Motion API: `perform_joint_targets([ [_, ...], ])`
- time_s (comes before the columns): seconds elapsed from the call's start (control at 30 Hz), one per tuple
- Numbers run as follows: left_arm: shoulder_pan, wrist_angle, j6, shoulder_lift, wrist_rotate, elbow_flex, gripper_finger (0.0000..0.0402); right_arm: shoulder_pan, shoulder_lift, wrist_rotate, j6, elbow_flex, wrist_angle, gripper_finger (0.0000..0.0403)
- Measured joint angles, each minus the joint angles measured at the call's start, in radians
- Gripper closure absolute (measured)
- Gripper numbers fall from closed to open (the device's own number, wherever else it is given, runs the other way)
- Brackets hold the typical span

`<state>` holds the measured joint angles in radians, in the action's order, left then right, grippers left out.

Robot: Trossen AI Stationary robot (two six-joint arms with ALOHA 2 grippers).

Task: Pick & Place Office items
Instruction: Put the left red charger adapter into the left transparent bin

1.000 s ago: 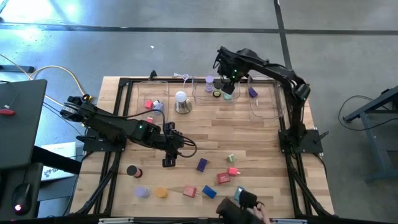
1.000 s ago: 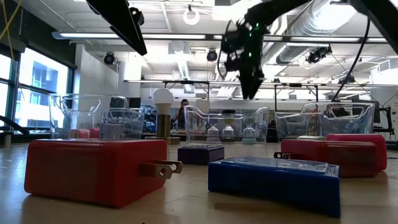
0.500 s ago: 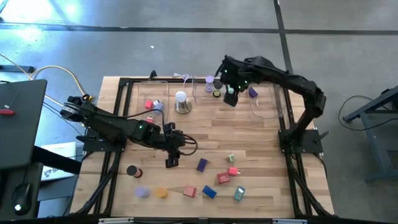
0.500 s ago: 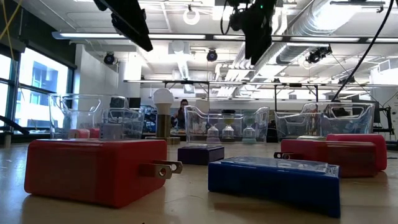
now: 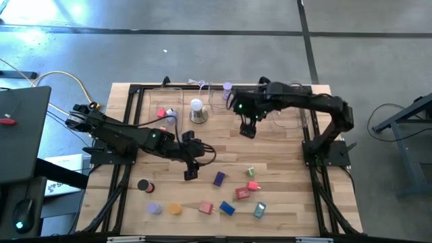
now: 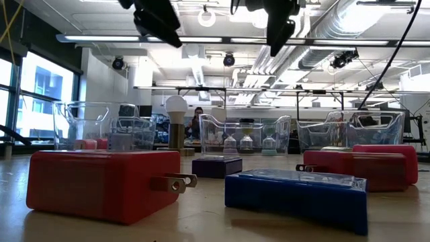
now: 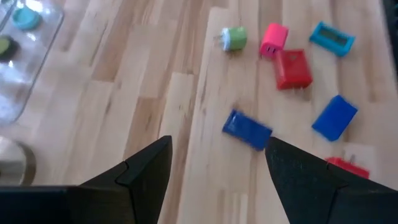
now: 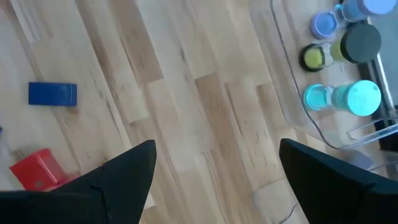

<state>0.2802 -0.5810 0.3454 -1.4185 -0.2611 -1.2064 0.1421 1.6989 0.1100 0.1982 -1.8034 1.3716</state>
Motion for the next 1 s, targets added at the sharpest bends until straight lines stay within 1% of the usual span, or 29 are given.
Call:
perform_joint_targets([
  [0.1,0.0,0.009,0.012,0.001,0.02,0.0,0.0151,-0.043,0.0,0.042,0.028,0.0,0.007,0.0073],
  [0.2,0.0,0.011,0.014,0.0,0.023,0.0,0.0151,-0.079,0.0,0.056,0.051,0.0,0.019,0.0073],
  [0.27,0.001,0.01,0.012,0.0,-0.006,0.0,0.0151,-0.1,0.0,0.066,0.068,0.0,0.028,0.0073],
  [0.37,0.013,0.005,0.026,-0.002,-0.075,0.0,0.0151,-0.136,0.0,0.112,0.094,0.0,0.05,0.0073],
  [0.47,0.019,0.003,0.017,-0.02,-0.087,0.0,0.0147,-0.172,0.0,0.16,0.137,0.0,0.086,0.0073],
  [0.57,0.028,0.003,0.019,-0.037,-0.089,0.0,0.0121,-0.213,0.0,0.199,0.189,0.0,0.135,0.0073],
  [0.7,0.049,-0.004,0.016,-0.052,-0.085,0.0,0.0064,-0.279,0.0,0.257,0.273,0.0,0.196,0.0073],
  [0.83,0.079,0.017,0.011,-0.051,-0.006,0.0,0.0017,-0.358,-0.015,0.29,0.326,0.018,0.197,0.0073],
  [0.93,0.109,0.043,0.019,-0.051,0.04,0.0,0.0004,-0.426,-0.037,0.324,0.366,0.048,0.192,0.0073],
  [1.0,0.128,0.057,0.007,-0.054,0.038,0.0,0.0004,-0.476,-0.051,0.363,0.41,0.081,0.186,0.0073],
])
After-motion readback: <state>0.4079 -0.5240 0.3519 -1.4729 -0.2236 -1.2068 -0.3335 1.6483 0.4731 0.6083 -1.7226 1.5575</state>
